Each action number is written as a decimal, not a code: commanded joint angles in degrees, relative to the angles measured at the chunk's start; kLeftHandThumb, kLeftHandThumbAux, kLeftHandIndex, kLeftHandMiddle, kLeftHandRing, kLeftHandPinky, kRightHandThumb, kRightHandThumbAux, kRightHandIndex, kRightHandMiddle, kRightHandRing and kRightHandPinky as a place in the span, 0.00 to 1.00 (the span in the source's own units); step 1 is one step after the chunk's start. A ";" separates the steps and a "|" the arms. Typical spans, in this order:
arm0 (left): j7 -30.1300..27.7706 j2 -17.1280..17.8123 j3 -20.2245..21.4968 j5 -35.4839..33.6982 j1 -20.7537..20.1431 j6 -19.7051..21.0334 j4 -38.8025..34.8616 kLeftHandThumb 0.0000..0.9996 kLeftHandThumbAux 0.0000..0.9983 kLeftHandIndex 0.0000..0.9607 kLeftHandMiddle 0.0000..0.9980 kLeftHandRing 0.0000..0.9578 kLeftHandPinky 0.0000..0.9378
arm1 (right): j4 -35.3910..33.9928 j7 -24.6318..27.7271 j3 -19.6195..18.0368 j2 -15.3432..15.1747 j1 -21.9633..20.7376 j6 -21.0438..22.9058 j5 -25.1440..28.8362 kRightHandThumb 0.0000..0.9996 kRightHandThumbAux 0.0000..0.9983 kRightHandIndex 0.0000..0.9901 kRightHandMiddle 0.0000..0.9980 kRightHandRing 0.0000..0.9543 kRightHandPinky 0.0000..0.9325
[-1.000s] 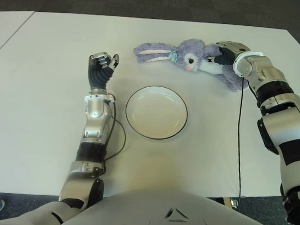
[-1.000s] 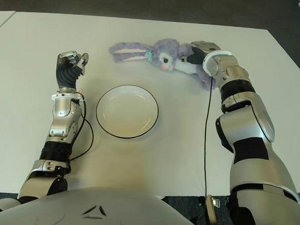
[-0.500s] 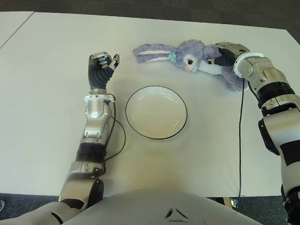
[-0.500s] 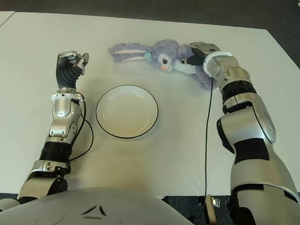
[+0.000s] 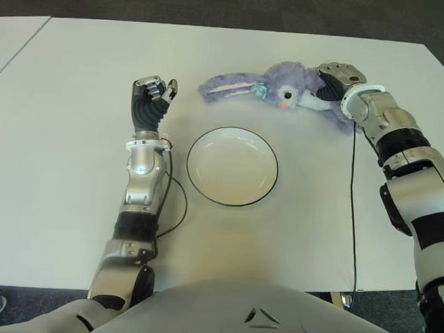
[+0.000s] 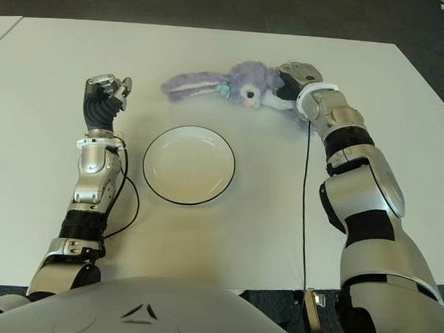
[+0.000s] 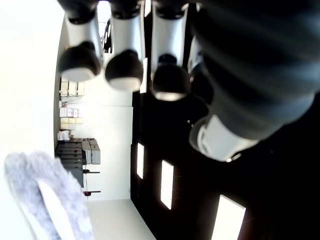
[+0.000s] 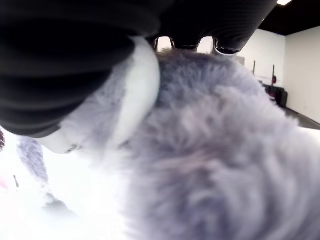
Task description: Put the doll into the plate.
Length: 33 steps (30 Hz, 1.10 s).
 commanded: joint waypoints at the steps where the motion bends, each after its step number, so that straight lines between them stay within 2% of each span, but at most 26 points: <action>1: 0.83 -2.16 -0.25 0.52 8.46 1.56 2.93 0.41 0.79 0.83 0.86 0.91 0.91 | 3.15 -2.49 -1.09 1.92 7.26 2.48 1.12 0.99 0.66 0.43 0.41 0.46 0.52; 11: 1.39 -2.33 0.01 0.58 8.17 1.62 3.12 0.42 0.79 0.82 0.86 0.90 0.90 | 3.14 -6.37 -6.48 3.54 8.71 2.72 6.08 1.00 0.67 0.40 0.46 0.48 0.50; 22: 0.94 -2.00 -0.05 0.47 8.08 2.10 3.17 0.41 0.79 0.83 0.86 0.90 0.90 | -0.27 -5.93 -11.77 4.49 10.76 4.02 11.27 1.00 0.67 0.38 0.49 0.52 0.49; 23: 0.94 -1.99 -0.04 0.47 8.07 2.14 3.17 0.41 0.80 0.83 0.86 0.90 0.90 | -0.73 -5.84 -12.09 4.55 10.89 4.40 11.54 0.98 0.67 0.38 0.49 0.53 0.64; 26: 1.06 -2.07 0.05 0.44 8.00 2.03 3.27 0.41 0.80 0.83 0.86 0.90 0.91 | -1.50 -5.79 -13.27 5.00 11.15 6.13 12.59 0.96 0.66 0.38 0.50 0.54 0.81; 29: 1.06 -2.08 0.04 0.47 8.00 2.12 3.21 0.41 0.79 0.83 0.86 0.90 0.91 | -2.59 -5.43 -14.35 5.39 11.40 8.12 13.50 0.96 0.66 0.38 0.50 0.54 0.88; 33: 0.96 -2.00 -0.01 0.50 7.99 2.28 3.19 0.40 0.79 0.83 0.86 0.90 0.91 | -5.75 -3.65 -17.39 6.27 11.98 12.01 16.63 0.95 0.66 0.39 0.50 0.54 0.90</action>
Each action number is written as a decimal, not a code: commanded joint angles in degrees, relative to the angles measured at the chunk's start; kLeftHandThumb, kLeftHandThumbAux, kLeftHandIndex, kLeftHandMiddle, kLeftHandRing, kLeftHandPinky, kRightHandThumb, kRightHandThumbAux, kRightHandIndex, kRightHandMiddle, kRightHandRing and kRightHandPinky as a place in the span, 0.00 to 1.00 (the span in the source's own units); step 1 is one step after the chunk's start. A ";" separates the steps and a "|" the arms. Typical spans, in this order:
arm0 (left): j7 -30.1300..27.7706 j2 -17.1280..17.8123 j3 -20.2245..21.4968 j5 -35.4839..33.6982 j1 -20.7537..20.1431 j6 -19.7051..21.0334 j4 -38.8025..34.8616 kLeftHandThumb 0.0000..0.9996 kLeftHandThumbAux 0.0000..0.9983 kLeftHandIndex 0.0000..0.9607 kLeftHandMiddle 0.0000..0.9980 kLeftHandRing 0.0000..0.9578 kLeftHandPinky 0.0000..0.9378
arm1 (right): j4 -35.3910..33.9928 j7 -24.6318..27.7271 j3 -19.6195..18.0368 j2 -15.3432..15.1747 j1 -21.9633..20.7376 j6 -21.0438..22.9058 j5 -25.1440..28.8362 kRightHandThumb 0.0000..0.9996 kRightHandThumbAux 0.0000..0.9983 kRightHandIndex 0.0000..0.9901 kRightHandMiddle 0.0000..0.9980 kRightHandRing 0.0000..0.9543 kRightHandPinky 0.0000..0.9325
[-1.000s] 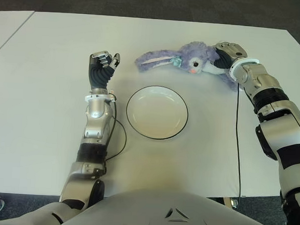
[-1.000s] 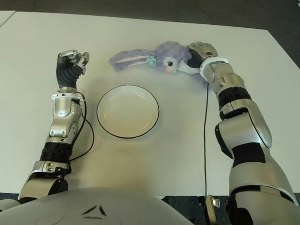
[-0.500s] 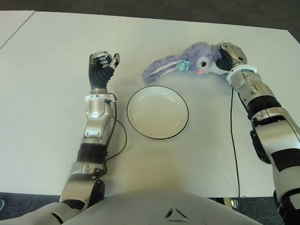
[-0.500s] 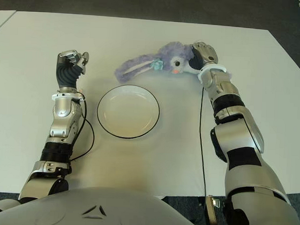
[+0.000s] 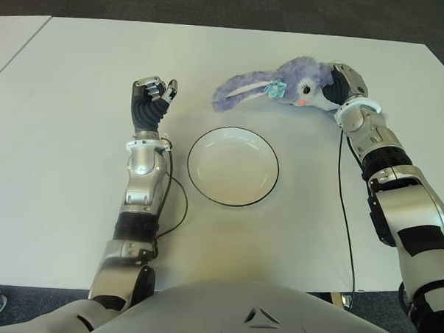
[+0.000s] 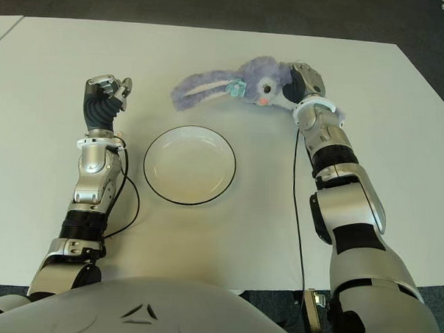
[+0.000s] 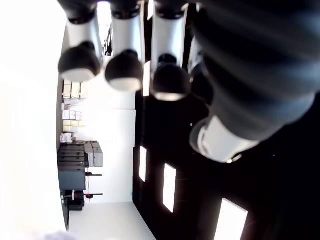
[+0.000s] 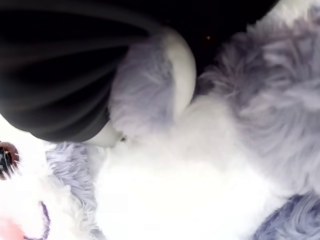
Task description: Put the doll into the plate.
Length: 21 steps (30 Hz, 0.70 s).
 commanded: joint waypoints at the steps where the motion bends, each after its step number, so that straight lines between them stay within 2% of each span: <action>1: 0.45 -1.73 -0.17 0.49 7.94 1.25 3.39 0.40 0.80 0.84 0.87 0.91 0.91 | -1.71 4.53 -2.94 2.15 4.51 6.41 3.65 0.95 0.66 0.39 0.50 0.54 0.91; 2: 0.42 -1.69 -0.14 0.46 7.91 1.33 3.34 0.40 0.80 0.84 0.87 0.91 0.91 | -2.43 4.93 -3.42 2.31 4.65 7.24 4.12 0.95 0.66 0.39 0.50 0.54 0.91; 7: 0.53 -1.74 -0.01 0.36 7.81 1.59 3.32 0.40 0.80 0.84 0.87 0.90 0.90 | -10.55 7.70 -8.29 4.18 6.11 17.17 8.68 0.95 0.66 0.38 0.50 0.55 0.92; 9: 0.50 -1.75 0.01 0.34 7.80 1.66 3.32 0.40 0.79 0.83 0.86 0.90 0.90 | -12.61 8.28 -9.02 4.43 6.70 19.40 9.15 0.95 0.66 0.38 0.50 0.55 0.92; 13: 0.18 -1.62 0.08 0.21 7.75 1.63 3.37 0.40 0.79 0.82 0.86 0.90 0.90 | -21.07 10.94 -13.07 5.76 8.10 28.62 12.78 0.95 0.66 0.38 0.50 0.55 0.93; 15: 0.11 -1.60 0.06 0.20 7.73 1.59 3.42 0.40 0.79 0.82 0.86 0.90 0.90 | -24.16 11.81 -14.52 6.20 8.68 31.73 14.03 0.90 0.67 0.39 0.51 0.73 0.93; 17: 0.01 -1.55 0.11 0.11 7.66 1.45 3.57 0.40 0.79 0.82 0.86 0.90 0.90 | -26.60 12.47 -16.24 6.72 9.34 33.27 15.77 0.87 0.68 0.39 0.52 0.84 0.93; 21: -0.07 -1.54 0.21 -0.05 7.54 1.30 3.81 0.40 0.79 0.83 0.86 0.90 0.90 | -30.30 13.90 -18.57 7.12 10.62 33.91 18.23 0.86 0.68 0.40 0.52 0.90 0.93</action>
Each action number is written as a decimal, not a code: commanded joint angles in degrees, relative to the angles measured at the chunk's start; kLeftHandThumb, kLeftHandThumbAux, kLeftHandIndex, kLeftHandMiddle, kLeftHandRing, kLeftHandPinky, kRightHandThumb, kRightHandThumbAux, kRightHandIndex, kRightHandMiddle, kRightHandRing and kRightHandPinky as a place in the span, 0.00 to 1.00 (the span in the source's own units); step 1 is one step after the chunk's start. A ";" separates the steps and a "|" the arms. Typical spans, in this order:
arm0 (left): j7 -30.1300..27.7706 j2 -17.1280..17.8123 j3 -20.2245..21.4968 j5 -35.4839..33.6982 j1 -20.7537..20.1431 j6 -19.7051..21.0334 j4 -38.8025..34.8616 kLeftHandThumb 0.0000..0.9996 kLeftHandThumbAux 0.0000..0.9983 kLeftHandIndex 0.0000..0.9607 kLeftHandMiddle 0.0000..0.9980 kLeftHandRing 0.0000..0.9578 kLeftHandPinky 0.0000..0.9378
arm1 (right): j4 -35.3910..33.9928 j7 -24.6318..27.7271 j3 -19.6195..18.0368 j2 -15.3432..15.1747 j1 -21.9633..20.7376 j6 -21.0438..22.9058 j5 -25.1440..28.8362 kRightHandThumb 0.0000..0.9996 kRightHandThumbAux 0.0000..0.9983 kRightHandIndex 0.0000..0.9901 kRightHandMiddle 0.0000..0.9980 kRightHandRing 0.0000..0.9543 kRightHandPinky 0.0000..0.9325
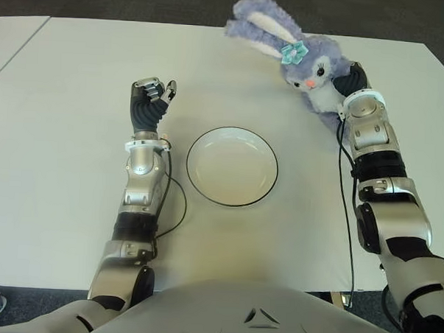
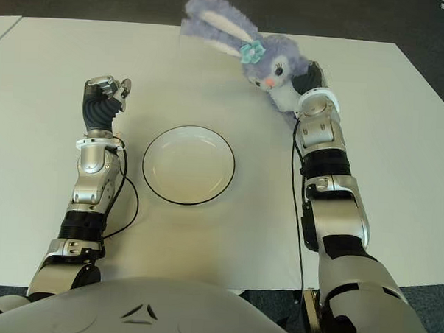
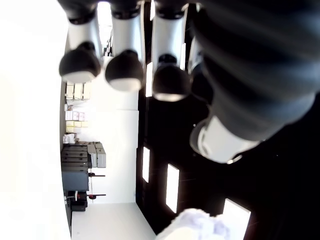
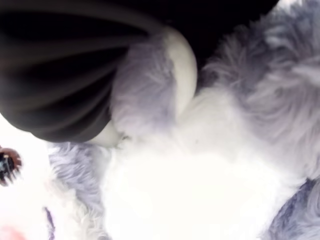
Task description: Put the doll into the plate.
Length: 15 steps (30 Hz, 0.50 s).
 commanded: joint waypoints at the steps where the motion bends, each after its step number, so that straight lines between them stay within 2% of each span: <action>1: -0.10 -1.70 -0.07 -0.06 7.34 0.69 3.74 0.40 0.79 0.83 0.86 0.90 0.90 | -3.82 3.17 -2.38 1.90 3.75 2.78 4.11 0.86 0.68 0.40 0.52 0.90 0.93; 5: -0.27 -1.58 -0.02 -0.23 7.22 0.79 3.90 0.40 0.79 0.83 0.86 0.90 0.89 | -5.69 4.84 -3.79 1.74 4.31 2.02 5.79 0.85 0.68 0.40 0.53 0.91 0.94; 8: -0.31 -1.53 0.00 -0.26 7.07 0.72 4.21 0.40 0.79 0.83 0.86 0.90 0.90 | -9.95 7.46 -5.17 1.22 4.54 3.35 7.84 0.85 0.68 0.40 0.53 0.92 0.94; 11: -0.43 -1.44 -0.02 -0.25 6.92 0.61 4.50 0.41 0.78 0.82 0.86 0.90 0.91 | -15.38 8.74 -5.64 1.35 4.90 6.75 8.68 0.85 0.68 0.40 0.53 0.92 0.94; 15: -0.63 -1.29 -0.23 -0.08 6.75 0.28 5.11 0.41 0.78 0.82 0.86 0.90 0.91 | -28.15 9.21 -4.49 2.78 4.99 17.23 8.34 0.85 0.68 0.40 0.53 0.92 0.94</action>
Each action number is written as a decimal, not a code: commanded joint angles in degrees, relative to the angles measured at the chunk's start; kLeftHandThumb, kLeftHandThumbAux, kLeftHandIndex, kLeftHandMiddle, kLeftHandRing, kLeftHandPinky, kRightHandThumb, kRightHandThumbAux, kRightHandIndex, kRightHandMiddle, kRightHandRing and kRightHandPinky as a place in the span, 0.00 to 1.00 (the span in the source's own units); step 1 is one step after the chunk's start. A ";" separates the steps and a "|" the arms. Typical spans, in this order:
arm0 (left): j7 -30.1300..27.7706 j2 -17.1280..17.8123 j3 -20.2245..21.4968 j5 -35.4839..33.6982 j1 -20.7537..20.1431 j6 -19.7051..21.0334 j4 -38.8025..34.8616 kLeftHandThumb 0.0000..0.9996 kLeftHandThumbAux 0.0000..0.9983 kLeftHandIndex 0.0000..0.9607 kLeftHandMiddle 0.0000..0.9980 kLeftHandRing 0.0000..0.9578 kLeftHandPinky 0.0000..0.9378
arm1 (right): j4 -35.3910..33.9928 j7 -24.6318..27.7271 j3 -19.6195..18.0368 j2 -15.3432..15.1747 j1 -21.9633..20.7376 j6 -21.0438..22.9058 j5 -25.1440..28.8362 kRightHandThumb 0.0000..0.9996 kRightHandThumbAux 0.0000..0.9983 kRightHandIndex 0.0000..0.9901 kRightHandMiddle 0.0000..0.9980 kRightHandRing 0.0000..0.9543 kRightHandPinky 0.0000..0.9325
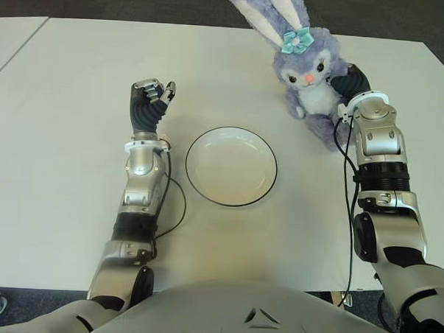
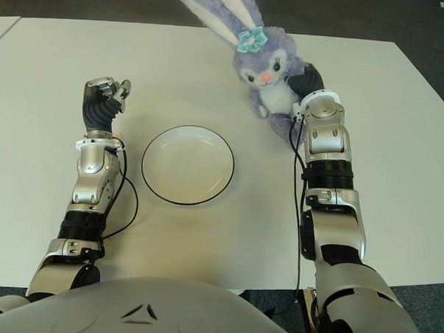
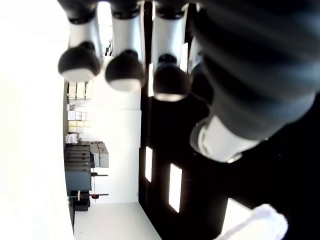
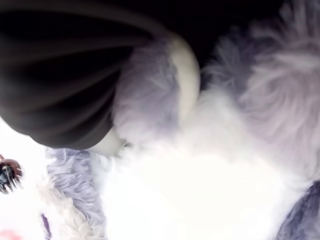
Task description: Put the doll into the plate.
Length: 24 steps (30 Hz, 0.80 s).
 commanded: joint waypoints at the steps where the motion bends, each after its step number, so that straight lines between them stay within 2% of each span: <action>1: -0.65 -1.56 -0.41 0.07 6.79 0.18 4.52 0.41 0.78 0.83 0.86 0.91 0.91 | -12.90 1.11 0.74 1.74 0.20 10.18 0.72 0.85 0.68 0.40 0.53 0.91 0.94; 5: -0.99 -1.48 -0.64 0.02 6.75 -0.27 4.92 0.40 0.79 0.84 0.87 0.91 0.92 | -17.70 2.50 2.56 0.51 1.32 11.19 -0.30 0.85 0.68 0.39 0.52 0.91 0.92; 11: -1.20 -1.45 -0.62 -0.12 6.47 -0.39 5.50 0.40 0.79 0.84 0.87 0.91 0.91 | -24.59 4.59 5.41 -2.16 4.15 9.31 -2.36 0.85 0.68 0.39 0.52 0.90 0.92; 15: -1.32 -1.48 -0.50 -0.28 6.31 -0.58 5.79 0.40 0.79 0.83 0.87 0.91 0.91 | -24.11 4.47 8.24 -4.92 4.84 1.96 -5.71 0.85 0.68 0.39 0.52 0.91 0.94; 19: -1.19 -1.54 -0.46 -0.25 6.03 -0.72 6.26 0.40 0.79 0.83 0.86 0.90 0.90 | -23.99 3.97 9.59 -5.66 4.87 -2.35 -7.83 0.85 0.68 0.39 0.52 0.92 0.95; 22: -1.16 -1.54 -0.40 -0.28 5.96 -0.75 6.38 0.40 0.78 0.82 0.86 0.90 0.90 | -23.63 2.10 10.96 -7.18 5.23 -10.80 -10.95 0.85 0.68 0.40 0.53 0.92 0.95; 24: -1.15 -1.52 -0.38 -0.28 5.92 -0.82 6.45 0.40 0.78 0.82 0.86 0.90 0.90 | -22.90 1.75 10.94 -7.54 5.43 -14.09 -11.60 0.85 0.68 0.40 0.53 0.92 0.95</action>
